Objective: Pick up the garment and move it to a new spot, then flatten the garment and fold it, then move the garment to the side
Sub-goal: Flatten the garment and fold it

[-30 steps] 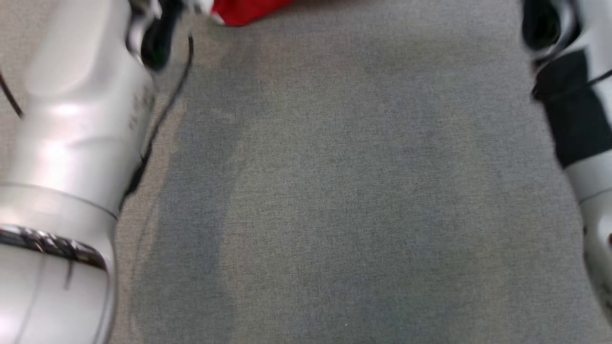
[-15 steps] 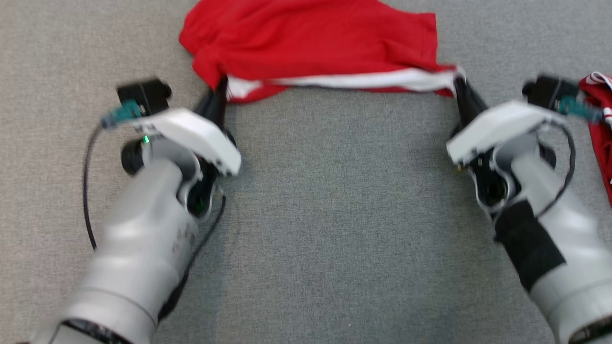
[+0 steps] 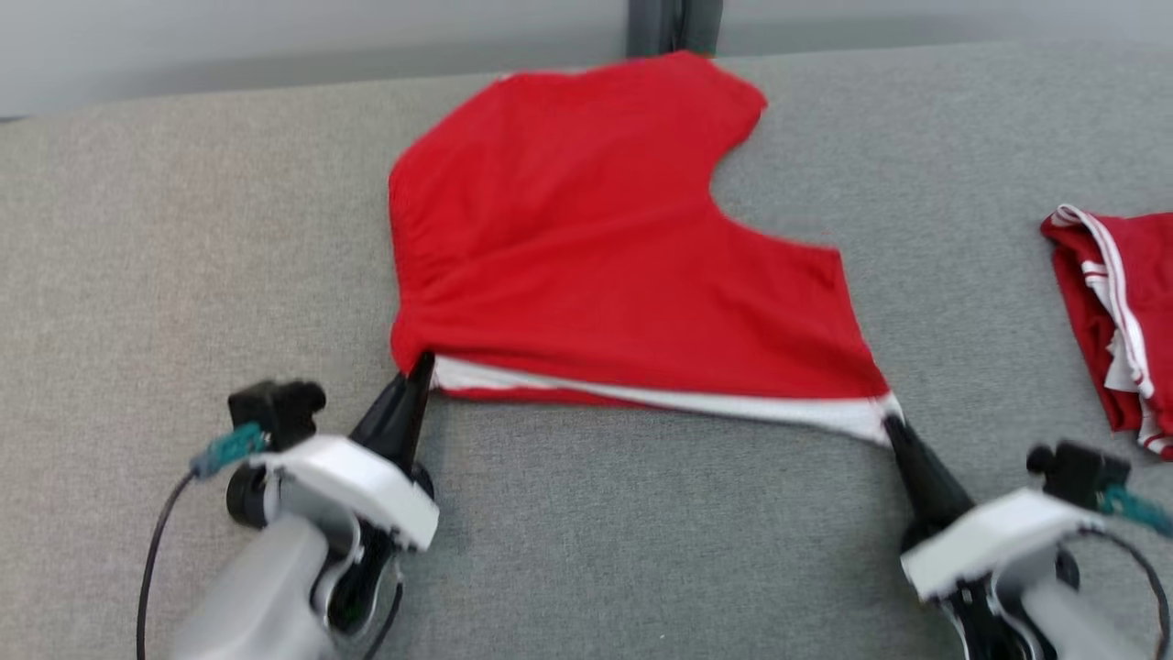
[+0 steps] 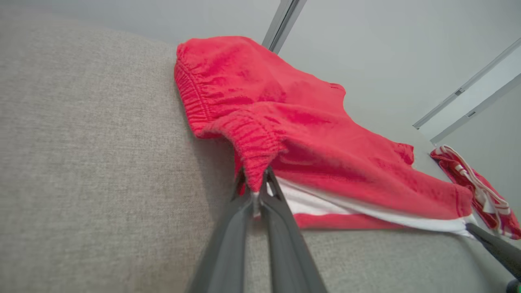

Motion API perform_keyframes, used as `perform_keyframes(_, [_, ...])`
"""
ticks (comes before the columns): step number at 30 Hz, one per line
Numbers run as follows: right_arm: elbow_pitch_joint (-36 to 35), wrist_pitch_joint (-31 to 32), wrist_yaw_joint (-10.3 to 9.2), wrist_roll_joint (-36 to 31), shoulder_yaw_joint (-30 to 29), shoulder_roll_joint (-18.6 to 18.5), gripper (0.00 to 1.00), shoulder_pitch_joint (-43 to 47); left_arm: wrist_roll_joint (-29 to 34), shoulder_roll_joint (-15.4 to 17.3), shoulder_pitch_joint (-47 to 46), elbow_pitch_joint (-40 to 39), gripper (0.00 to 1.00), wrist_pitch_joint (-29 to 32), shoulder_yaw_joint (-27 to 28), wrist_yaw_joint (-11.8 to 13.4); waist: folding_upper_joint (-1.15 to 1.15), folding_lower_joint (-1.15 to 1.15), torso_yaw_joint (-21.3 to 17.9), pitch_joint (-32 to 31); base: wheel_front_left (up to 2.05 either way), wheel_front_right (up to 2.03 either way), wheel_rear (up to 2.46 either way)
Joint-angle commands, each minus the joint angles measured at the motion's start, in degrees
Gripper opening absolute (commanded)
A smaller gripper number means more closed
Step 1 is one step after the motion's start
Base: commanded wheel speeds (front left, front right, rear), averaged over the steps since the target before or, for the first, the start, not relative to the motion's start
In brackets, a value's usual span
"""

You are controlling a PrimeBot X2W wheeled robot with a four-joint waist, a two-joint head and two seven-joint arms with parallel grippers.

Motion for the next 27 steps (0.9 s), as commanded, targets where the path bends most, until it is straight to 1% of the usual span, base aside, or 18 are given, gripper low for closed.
perform_keyframes(1, [-0.88, -0.19, -0.01, 0.33, -0.14, -0.98, 0.0, 2.61, 0.63, 0.71, 2.09, -1.96, 0.0, -0.19, 0.9, 0.72, 0.0, 0.0, -0.55, -1.41, 0.0, 0.0, 0.0])
perform_keyframes(2, [-2.69, -0.3, -0.01, 0.24, -0.37, -1.54, 0.0, 4.59, 1.42, 1.54, 4.43, -4.59, 0.0, -0.19, 1.76, 1.57, 0.0, 0.0, -0.85, -2.03, 0.0, 0.0, 0.0])
perform_keyframes(3, [-5.97, -0.41, -0.01, -0.19, -1.27, -2.8, 0.0, 8.16, 2.66, 3.21, 8.92, -10.16, 0.0, -0.2, 2.99, 3.74, 0.0, 0.0, -1.23, -3.12, 0.0, 0.0, 0.0])
perform_keyframes(6, [-10.22, -0.37, -0.01, -0.85, -2.88, -3.77, 0.0, 13.96, 3.77, 5.62, 15.79, -18.67, 0.0, -0.15, 3.28, 7.96, 0.0, 0.0, -1.5, -4.73, 0.0, 0.0, 0.0])
perform_keyframes(8, [-12.36, 0.54, -0.01, -1.25, -4.41, -4.15, 0.0, 17.94, 3.8, 7.22, 20.34, -24.08, 0.0, 1.17, 2.97, 10.9, 0.0, 0.0, -1.58, -5.77, 0.0, 0.0, 0.0])
perform_keyframes(13, [-17.98, 4.52, -0.01, -4.05, -9.99, -3.63, 0.0, 28.1, 3.45, 10.66, 30.38, -38.11, 0.0, 5.31, 2.0, 18.14, 0.0, 0.0, -1.8, -8.11, 0.0, 0.0, 0.0])
perform_keyframes(17, [-22.94, 9.29, -0.01, -7.73, -16.05, -1.88, 0.0, 35.14, 3.06, 12.56, 36.37, -46.61, 0.0, 8.28, 1.11, 23.04, 0.0, 0.0, -2.23, -9.45, 0.0, 0.0, 0.0])
perform_keyframes(19, [-25.7, 11.73, -0.01, -9.82, -19.32, -0.29, 0.0, 37.68, 2.88, 13.0, 38.0, -49.7, 0.0, 9.12, 1.1, 24.74, 0.0, 0.0, -2.2, -9.7, 0.0, 0.0, 0.0])
perform_keyframes(21, [-28.46, 14.3, -0.01, -12.15, -22.52, 1.67, 0.0, 39.46, 2.91, 13.65, 39.02, -51.54, 0.0, 9.63, 1.2, 25.87, 0.0, 0.0, -2.1, -9.9, 0.0, 0.0, 0.0])
perform_keyframes(24, [-32.14, 17.94, -0.01, -15.41, -26.33, 4.89, 0.0, 40.44, 2.63, 13.78, 39.3, -53.15, 0.0, 10.34, 1.21, 26.57, 0.0, 0.0, -1.69, -9.8, 0.0, 0.0, 0.0])
perform_keyframes(27, [-35.11, 21.78, -0.01, -17.95, -28.43, 7.36, 0.0, 38.86, 2.34, 13.86, 37.77, -53.7, 0.0, 10.94, 1.6, 26.29, 0.0, 0.0, -0.98, -8.93, 0.0, 0.0, 0.0])
